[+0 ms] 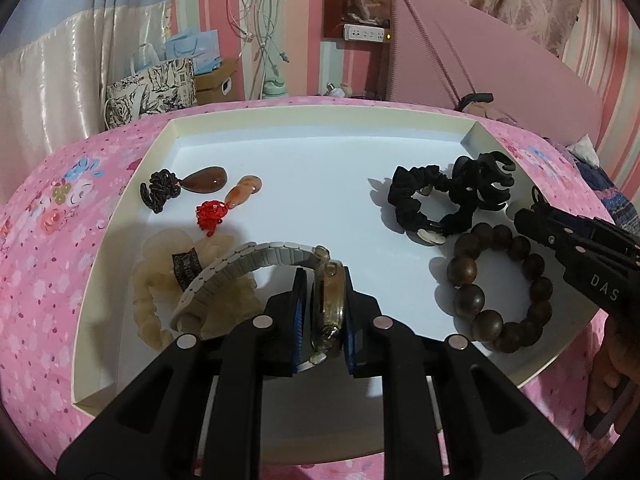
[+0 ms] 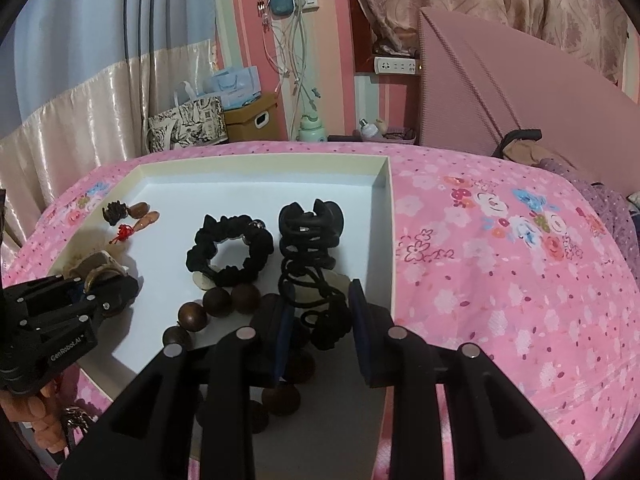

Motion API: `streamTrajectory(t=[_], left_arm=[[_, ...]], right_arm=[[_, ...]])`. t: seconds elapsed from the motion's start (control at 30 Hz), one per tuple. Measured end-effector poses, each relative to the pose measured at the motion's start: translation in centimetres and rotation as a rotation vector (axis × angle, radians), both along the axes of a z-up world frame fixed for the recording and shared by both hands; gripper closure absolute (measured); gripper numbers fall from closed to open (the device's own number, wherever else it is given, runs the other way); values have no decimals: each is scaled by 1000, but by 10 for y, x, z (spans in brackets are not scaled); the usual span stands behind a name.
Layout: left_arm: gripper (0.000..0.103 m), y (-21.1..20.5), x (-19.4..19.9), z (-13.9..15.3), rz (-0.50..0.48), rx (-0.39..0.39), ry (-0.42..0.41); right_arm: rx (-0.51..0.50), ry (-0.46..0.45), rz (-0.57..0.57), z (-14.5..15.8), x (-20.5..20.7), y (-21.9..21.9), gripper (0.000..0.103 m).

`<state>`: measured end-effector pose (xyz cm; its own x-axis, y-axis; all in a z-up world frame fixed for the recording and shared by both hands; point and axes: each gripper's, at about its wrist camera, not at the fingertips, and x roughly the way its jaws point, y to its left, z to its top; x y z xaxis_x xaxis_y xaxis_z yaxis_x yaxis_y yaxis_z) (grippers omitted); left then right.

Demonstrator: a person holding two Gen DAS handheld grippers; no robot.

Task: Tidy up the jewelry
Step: 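Open both tools to drop the watch and hair ties into the tray, then withdraw both tools toward the red tassel charm and black cord bracelet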

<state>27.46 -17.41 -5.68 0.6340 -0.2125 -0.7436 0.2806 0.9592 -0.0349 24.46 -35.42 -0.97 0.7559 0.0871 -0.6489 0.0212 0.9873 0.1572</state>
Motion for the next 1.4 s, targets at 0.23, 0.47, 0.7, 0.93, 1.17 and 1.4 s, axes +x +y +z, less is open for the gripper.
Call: streamTrajectory(t=[0.23,0.47,0.7,0.93,1.17,1.4], left_arm=[[88,-1,-1,1,-1,6,-2],[88,-3,-1,1,-1,21,-15],[74,-4,-1,1,-10,27,-19],[50,-7,-13,9,-12,36,-94],[40,2,-31,25,16,1,-199],[38,47,-61,109,38,-51,-227]], right_arm=[[-1,-7,-3,-1,-1,2,75],[-14,-20,-4,0,-3,3,68],[-12,-34,-29,4,-6,0,59],[-7,-66,-24,13,-12,-1,55],[31,-111,-54,30,-21,-10,55],[61,-156,-94,55,-44,-22,49]])
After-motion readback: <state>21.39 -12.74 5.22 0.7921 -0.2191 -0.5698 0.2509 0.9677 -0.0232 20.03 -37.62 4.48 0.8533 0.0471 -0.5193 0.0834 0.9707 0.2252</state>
